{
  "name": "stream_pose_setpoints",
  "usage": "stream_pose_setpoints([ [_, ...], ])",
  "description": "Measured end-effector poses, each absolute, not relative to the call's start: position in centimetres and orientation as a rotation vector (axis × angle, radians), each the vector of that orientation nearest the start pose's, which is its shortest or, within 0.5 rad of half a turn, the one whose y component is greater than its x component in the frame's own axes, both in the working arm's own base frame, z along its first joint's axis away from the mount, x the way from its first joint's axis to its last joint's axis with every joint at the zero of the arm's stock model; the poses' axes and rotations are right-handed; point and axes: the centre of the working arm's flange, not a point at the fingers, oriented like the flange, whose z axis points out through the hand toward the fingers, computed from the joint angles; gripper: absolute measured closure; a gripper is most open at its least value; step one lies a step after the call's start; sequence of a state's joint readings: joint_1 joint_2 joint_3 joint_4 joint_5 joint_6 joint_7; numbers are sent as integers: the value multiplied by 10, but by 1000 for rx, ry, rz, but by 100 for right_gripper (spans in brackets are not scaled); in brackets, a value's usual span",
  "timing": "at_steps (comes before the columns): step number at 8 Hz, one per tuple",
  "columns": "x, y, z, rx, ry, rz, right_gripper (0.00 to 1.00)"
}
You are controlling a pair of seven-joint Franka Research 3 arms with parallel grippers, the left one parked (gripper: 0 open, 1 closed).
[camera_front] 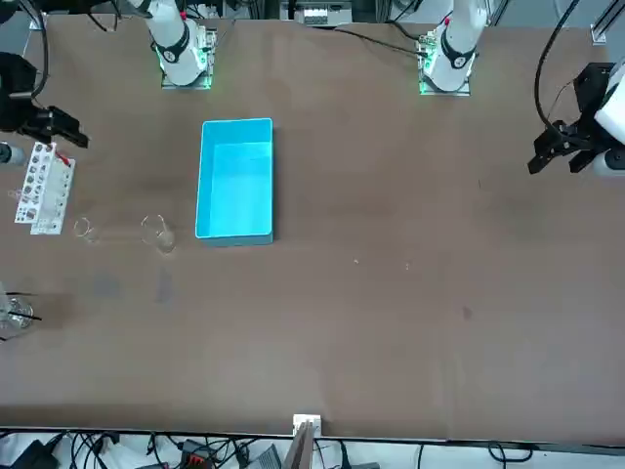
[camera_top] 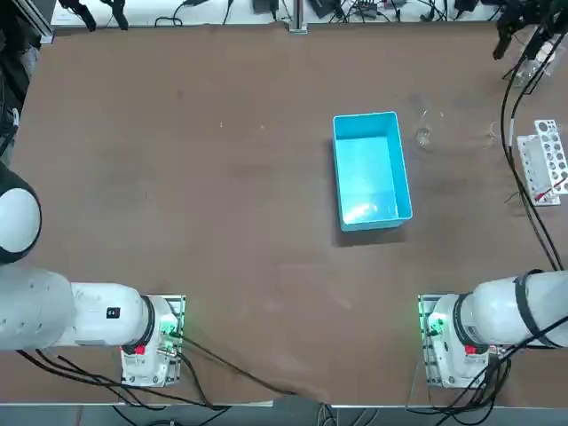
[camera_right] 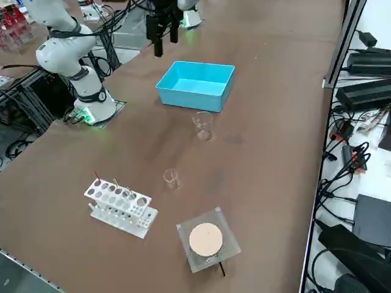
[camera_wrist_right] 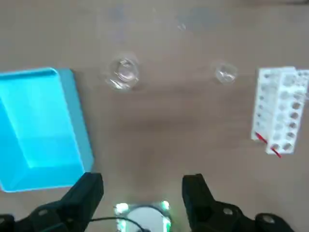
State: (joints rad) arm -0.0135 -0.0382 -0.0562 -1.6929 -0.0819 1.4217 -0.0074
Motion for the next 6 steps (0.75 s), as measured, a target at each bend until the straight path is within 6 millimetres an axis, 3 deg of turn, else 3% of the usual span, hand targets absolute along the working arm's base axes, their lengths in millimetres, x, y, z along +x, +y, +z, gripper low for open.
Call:
stream_pose_setpoints([
  [2,501,-70,569,-3199,241,607,0],
  [4,498,-89,559,-3244,659,684,0],
  [6,509,-103,546,-3299,1140,601,0],
])
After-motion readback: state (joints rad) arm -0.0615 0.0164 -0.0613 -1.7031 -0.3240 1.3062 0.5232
